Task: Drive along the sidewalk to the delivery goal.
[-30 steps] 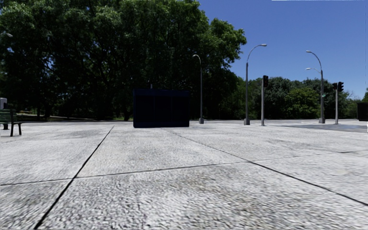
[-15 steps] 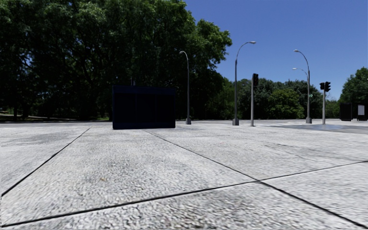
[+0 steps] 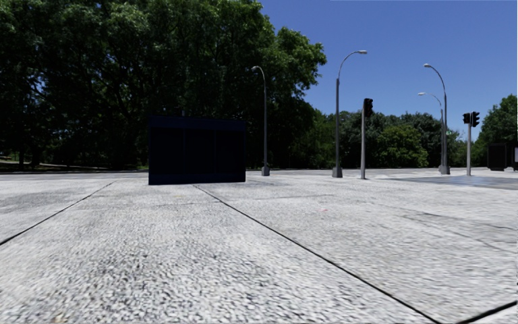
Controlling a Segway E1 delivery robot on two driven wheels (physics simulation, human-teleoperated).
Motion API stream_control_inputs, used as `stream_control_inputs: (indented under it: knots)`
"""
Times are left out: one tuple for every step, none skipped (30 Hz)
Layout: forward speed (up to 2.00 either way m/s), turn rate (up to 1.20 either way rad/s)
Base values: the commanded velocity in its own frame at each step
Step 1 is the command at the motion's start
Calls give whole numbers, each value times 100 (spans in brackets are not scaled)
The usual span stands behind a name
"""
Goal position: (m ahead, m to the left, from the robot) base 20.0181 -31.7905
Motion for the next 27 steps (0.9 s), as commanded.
stream_control_inputs:
  knots:
    - [198, -8]
    - [198, -34]
    - [198, -49]
    - [198, -55]
    - [198, -56]
    - [198, -56]
    - [198, -56]
    - [198, -56]
    - [198, -56]
    - [198, -56]
    - [198, -56]
    - [198, -56]
    - [198, -56]
    - [198, -56]
    - [198, -56]
    - [198, -56]
    - [198, -56]
    - [198, -56]
    - [198, -56]
    - [198, -54]
    - [198, 0]
    - [198, 0]
    - [198, 0]
    - [198, 0]
    - [198, 0]
    - [198, 0]
    - [198, 0]
